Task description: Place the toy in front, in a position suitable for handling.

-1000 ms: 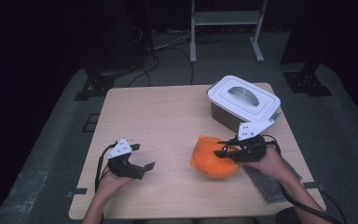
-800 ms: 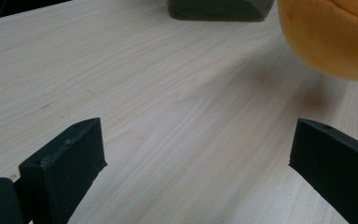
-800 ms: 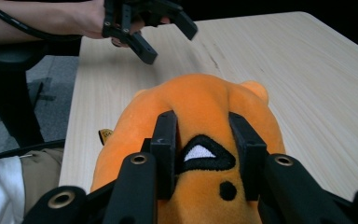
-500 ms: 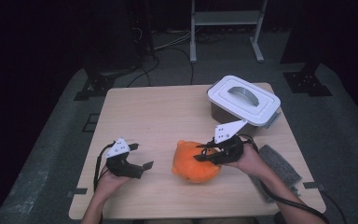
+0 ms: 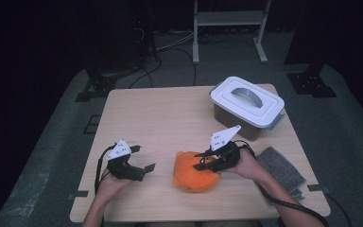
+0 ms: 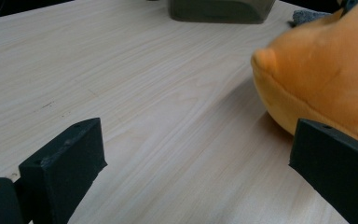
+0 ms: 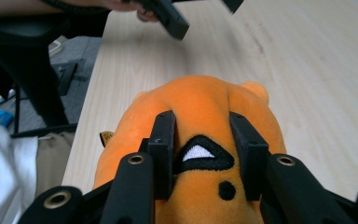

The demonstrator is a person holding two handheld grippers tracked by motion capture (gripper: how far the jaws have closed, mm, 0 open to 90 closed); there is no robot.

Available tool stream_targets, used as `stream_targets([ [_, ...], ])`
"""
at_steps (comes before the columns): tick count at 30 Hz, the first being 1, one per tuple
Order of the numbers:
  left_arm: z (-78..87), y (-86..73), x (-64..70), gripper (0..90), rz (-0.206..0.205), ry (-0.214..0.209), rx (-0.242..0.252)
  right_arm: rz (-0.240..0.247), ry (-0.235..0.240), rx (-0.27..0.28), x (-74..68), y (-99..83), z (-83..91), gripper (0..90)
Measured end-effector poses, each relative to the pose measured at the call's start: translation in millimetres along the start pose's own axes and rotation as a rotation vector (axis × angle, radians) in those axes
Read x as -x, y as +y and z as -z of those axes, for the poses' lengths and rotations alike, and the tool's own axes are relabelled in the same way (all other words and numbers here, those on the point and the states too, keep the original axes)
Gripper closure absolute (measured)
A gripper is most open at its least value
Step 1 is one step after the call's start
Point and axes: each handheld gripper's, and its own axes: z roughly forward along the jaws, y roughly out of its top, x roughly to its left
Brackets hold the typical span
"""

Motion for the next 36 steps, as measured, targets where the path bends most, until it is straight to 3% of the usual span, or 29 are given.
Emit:
stream_targets([
  [2,-0.1,0.0,0.1,2.3,-0.001,0.0,0.0,0.005,0.015,-0.027,-0.3,-4.9,-4.8,64.1],
  [9,-1.7,-0.1,1.0,2.3,-0.002,-0.003,-0.005,-0.014,0.023,0.012,-0.4,-16.6,-2.8,55.3],
  [17,-1.8,-0.3,1.3,2.3,-0.006,-0.005,-0.009,-0.057,-0.02,0.018,-4.0,-11.2,9.8,31.3],
  [21,-1.9,-0.5,1.2,2.3,-0.007,-0.005,-0.011,-0.068,-0.044,0.034,-6.2,-6.9,30.8,27.4],
  [26,-2.8,-0.2,2.7,2.3,-0.007,-0.007,-0.008,-0.069,-0.125,0.048,-8.9,-9.9,67.4,26.2],
  [31,-3.9,-0.4,3.2,2.4,-0.011,-0.007,-0.014,-0.093,-0.211,0.055,-12.3,-26.8,97.9,25.6],
  [36,-4.7,-0.1,4.1,2.3,-0.012,-0.006,-0.017,-0.136,-0.265,0.05,-13.9,-50.5,116.9,24.9],
])
